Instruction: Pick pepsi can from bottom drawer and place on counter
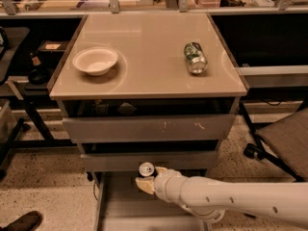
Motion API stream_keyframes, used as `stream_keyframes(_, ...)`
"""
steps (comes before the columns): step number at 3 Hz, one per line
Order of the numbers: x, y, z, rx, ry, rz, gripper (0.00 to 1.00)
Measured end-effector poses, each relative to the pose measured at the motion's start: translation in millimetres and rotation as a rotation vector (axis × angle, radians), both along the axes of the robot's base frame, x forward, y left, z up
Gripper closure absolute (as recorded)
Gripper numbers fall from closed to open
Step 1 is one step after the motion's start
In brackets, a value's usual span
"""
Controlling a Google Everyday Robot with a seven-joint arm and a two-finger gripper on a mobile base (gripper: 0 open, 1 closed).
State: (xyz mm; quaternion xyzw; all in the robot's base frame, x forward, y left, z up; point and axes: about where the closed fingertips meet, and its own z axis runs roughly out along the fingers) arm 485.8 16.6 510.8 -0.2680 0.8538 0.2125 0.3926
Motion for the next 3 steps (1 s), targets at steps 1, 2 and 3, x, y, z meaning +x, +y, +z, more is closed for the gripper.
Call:
stream_keyframes(1,6.3,-11.9,56.7,-0.059,-0.056,-0.019,1.00)
stream_keyframes(2,13.6,-15.0,86.2,-0.086,-0.113,-0.021,1.00)
stream_keyframes(3,15.3,-14.8,91.3,-0.078,-0.115,-0.019,1.00)
